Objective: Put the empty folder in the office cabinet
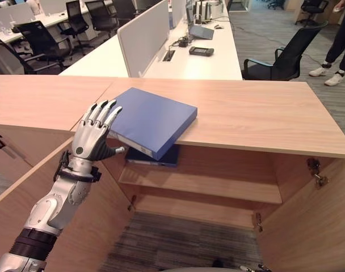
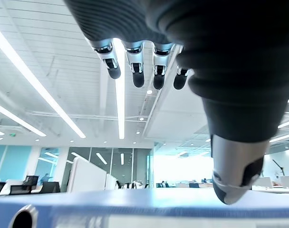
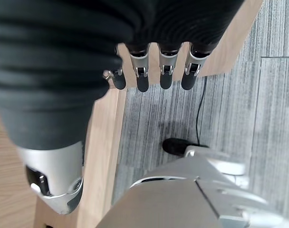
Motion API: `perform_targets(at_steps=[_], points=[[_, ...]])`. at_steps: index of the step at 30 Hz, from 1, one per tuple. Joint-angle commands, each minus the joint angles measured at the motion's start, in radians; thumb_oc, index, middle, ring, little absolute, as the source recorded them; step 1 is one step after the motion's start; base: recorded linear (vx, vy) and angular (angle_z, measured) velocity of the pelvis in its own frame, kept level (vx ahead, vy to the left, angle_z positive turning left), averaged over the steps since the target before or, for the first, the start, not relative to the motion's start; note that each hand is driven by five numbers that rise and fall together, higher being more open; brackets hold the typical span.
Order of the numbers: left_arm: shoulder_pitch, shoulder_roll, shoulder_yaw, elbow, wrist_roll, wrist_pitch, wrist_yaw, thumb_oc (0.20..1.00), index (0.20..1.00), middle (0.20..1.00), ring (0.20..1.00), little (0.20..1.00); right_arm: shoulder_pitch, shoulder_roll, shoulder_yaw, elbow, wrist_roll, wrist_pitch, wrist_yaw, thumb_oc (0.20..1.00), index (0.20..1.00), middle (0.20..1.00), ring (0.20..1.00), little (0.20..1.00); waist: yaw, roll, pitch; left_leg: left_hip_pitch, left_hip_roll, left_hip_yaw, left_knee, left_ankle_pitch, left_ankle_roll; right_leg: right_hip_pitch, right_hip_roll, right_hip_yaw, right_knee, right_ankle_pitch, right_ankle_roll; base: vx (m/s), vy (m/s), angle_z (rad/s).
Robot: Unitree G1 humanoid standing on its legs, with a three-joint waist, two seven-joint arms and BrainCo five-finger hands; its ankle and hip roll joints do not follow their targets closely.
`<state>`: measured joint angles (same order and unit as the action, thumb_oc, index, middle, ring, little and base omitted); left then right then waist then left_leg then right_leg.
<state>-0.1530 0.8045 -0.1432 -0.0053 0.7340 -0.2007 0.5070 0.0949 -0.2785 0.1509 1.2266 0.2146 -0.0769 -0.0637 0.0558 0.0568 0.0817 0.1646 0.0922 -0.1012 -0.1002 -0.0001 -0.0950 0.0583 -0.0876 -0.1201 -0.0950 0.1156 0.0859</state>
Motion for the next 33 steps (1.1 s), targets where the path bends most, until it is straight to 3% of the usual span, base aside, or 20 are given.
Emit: perform_targets(at_steps=[1,12,33], points=[[-0.114,0.060,-0.021,-0.025,0.007,0.000,0.014,1.000,1.000,1.000,1.000,1.000,-0.066,-0.005,0.034,0.024,-0.009,-0.024,0.000,1.000,1.000,1.000,1.000,1.000,-0.016,-0.026,0.013,-0.034,-0.019,0.053,0.013,-0.019,-0.016,0.071,-0.023,0.051,0.008,-0.134,0.084,0.02,-0.004,-0.06],[-0.155,0.049,-0.069,0.009,-0.032,-0.012,-0.021,1.000,1.000,1.000,1.000,1.000,-0.061,-0.005,0.007,0.036,0.024,-0.023,-0.003,1.000,1.000,1.000,1.000,1.000,-0.035,-0.021,0.009,-0.021,-0.019,0.060,0.013,-0.028,-0.015,0.077,-0.025,0.064,0.008,-0.140,0.083,0.02,0.006,-0.06],[-0.086,0.049,-0.050,0.007,-0.059,-0.028,-0.052,1.000,1.000,1.000,1.000,1.000,-0.051,-0.003,-0.017,0.049,0.039,-0.022,-0.007,1.000,1.000,1.000,1.000,1.000,-0.031,-0.021,0.002,-0.002,-0.014,0.056,0.013,-0.035,-0.014,0.103,-0.025,0.059,0.008,-0.155,0.076,0.00,0.000,0.00]])
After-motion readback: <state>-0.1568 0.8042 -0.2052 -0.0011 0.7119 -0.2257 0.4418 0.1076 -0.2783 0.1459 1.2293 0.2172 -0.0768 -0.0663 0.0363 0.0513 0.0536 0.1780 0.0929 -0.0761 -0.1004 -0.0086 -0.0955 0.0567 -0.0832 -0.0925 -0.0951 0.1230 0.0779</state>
